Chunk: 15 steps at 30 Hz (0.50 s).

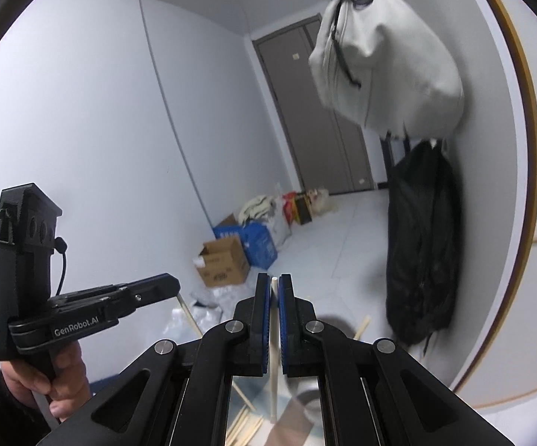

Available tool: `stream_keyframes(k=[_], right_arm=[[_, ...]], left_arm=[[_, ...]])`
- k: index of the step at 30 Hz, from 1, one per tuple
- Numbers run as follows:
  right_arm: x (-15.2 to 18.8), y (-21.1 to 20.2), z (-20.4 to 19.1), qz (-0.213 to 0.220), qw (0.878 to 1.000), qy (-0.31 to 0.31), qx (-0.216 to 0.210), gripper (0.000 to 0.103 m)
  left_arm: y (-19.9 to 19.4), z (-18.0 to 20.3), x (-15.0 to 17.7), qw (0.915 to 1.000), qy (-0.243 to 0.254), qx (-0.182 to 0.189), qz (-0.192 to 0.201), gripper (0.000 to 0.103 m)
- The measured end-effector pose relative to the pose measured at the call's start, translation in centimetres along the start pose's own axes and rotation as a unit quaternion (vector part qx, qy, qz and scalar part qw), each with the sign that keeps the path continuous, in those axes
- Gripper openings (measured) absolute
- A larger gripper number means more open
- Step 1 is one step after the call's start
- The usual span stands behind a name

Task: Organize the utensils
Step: 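Raise both held sticks above the white holder's opening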

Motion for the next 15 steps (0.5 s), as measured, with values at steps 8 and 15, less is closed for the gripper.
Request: stream_keyframes(k=[8, 15], right_arm=[[-3.6, 0.6, 3.0, 0.009, 1.0, 0.025, 0.013, 0.003], [-5.6, 2.1, 4.2, 0.017, 0.999, 0.016, 0.027, 0.003]], left_arm=[[0.9, 1.6, -3.8, 0.9998, 0.017, 0.004, 0.008, 0.0], [3.2, 1.6, -5.0, 0.9998, 0.019, -0.004, 0.001, 0.0]])
Point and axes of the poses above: each gripper's, at about its wrist camera, not at the fingertips, and y roughly the way its jaws point, z to its right, x to its underside, the point moved 1 cm from there along y, roughly the way its jaws point, and after that the axes turned 13 degrees about -z, right-handed, at the moved point
